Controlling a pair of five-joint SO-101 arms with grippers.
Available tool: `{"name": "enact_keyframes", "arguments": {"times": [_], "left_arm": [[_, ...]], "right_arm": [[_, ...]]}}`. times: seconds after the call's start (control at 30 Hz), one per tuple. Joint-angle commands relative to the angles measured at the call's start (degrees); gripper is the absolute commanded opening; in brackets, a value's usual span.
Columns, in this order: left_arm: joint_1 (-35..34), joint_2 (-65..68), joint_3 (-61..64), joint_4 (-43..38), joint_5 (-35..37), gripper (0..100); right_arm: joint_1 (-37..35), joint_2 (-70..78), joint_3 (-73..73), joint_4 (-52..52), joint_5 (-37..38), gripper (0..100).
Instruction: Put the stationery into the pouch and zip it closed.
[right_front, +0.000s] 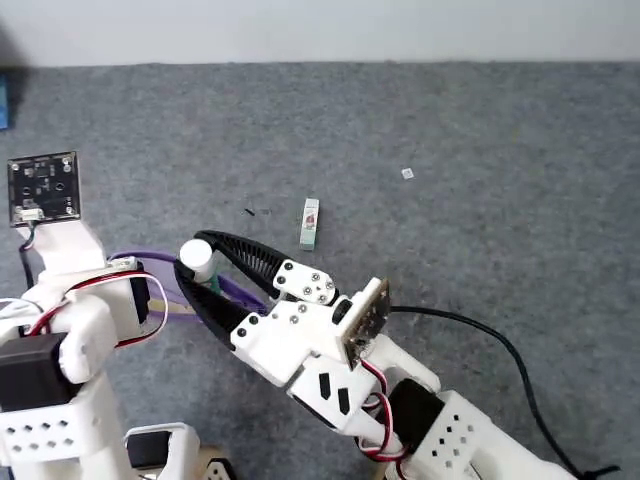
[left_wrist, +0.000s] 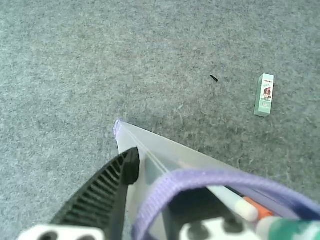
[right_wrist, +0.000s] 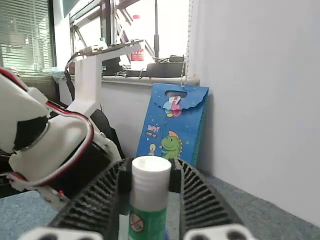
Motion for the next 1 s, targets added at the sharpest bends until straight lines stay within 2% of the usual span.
{"name": "enact_keyframes", "arguments": {"times": [0.0,0.1,0.17,0.37,0.5,0.7,0.87,0.97], "left_arm": [[0.09,1.41,3.74,0.09,0.70,1],[0.09,1.41,3.74,0.09,0.79,1],[0.09,1.41,3.74,0.09,0.79,1],[0.09,1.32,3.74,0.09,0.79,1],[0.09,1.23,3.74,0.09,0.79,1],[0.09,1.23,3.74,0.09,0.79,1],[0.09,1.05,3.74,0.09,0.79,1],[0.09,0.97,3.74,0.09,0.79,1]], "right_arm": [[-0.31,-0.84,-0.44,5.49,1.85,8.4],[-0.31,-0.92,-0.44,8.92,2.02,18.8],[-0.31,-1.19,-0.62,9.01,2.11,20.1],[1.54,-0.84,-8.09,10.42,2.02,10.6],[4.97,-0.84,-13.71,18.42,0.97,4.3],[11.30,0.40,-21.71,27.74,-5.36,3.2],[21.93,6.64,-24.88,33.27,-8.44,3.2],[25.98,13.85,-27.69,38.20,-9.76,3.2]]}}
